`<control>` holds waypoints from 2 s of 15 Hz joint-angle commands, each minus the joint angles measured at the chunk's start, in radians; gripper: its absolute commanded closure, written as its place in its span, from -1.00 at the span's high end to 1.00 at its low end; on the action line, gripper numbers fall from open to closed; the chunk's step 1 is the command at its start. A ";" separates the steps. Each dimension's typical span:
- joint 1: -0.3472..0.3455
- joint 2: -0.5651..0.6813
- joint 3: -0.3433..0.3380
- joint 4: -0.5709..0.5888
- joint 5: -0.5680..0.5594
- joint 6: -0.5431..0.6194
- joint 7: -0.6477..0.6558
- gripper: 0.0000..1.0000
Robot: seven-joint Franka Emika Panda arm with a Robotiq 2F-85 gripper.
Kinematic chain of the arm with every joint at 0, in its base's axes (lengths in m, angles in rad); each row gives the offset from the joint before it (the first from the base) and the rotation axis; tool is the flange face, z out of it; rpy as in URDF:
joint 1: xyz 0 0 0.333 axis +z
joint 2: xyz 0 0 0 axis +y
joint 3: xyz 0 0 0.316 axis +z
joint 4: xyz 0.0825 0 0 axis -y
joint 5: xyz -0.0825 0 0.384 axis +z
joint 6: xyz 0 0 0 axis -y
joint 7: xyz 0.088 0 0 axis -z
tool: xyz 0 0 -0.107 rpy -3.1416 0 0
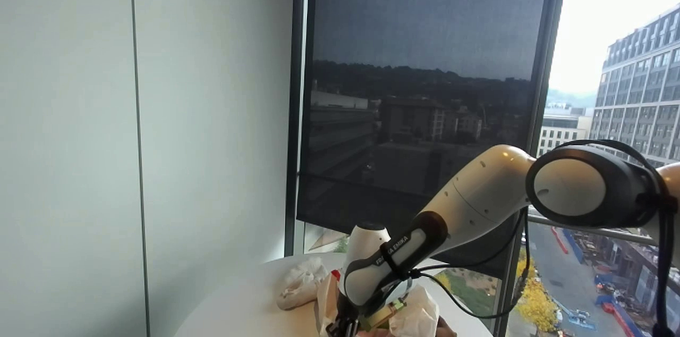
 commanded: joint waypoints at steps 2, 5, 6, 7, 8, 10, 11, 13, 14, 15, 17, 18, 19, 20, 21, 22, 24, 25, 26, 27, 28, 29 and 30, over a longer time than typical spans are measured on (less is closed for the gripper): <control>-0.012 -0.145 -0.002 -0.088 0.036 -0.030 -0.003 -0.69; -0.005 -0.201 -0.027 -0.116 0.031 -0.033 0.022 -0.69; 0.002 -0.221 -0.040 -0.130 0.023 -0.027 0.037 -0.69; 0.002 -0.244 -0.047 -0.151 0.020 -0.014 0.042 -0.70; 0.007 -0.262 -0.062 -0.166 0.010 0.002 0.058 -0.69; 0.033 -0.277 -0.112 -0.177 -0.033 0.018 0.111 -0.69; 0.040 -0.276 -0.130 -0.175 -0.049 0.015 0.132 -0.69; 0.054 -0.256 -0.170 -0.160 -0.093 0.008 0.176 -0.70; 0.058 -0.237 -0.186 -0.147 -0.110 0.004 0.194 -0.70; 0.064 -0.215 -0.200 -0.133 -0.132 0.000 0.200 -0.71; 0.084 -0.177 -0.234 -0.114 -0.189 0.018 0.224 -0.72; 0.095 -0.159 -0.247 -0.102 -0.204 0.019 0.245 -0.71; 0.098 -0.141 -0.251 -0.089 -0.212 0.009 0.245 -0.72; 0.108 -0.121 -0.262 -0.076 -0.224 -0.001 0.256 -0.72; 0.116 -0.100 -0.269 -0.063 -0.233 -0.003 0.260 -0.72; 0.121 -0.081 -0.272 -0.052 -0.238 -0.003 0.260 -0.72; 0.123 -0.044 -0.264 -0.024 -0.227 0.001 0.250 -0.71; 0.118 -0.028 -0.254 -0.011 -0.216 0.010 0.241 -0.70; 0.125 -0.012 -0.258 0.007 -0.217 0.026 0.248 -0.68; 0.134 0.000 -0.269 0.020 -0.223 0.045 0.259 -0.66; 0.148 0.006 -0.285 0.029 -0.231 0.068 0.277 -0.68; 0.153 0.011 -0.291 0.037 -0.224 0.085 0.289 -0.66; 0.153 0.018 -0.300 0.050 -0.210 0.101 0.309 -0.69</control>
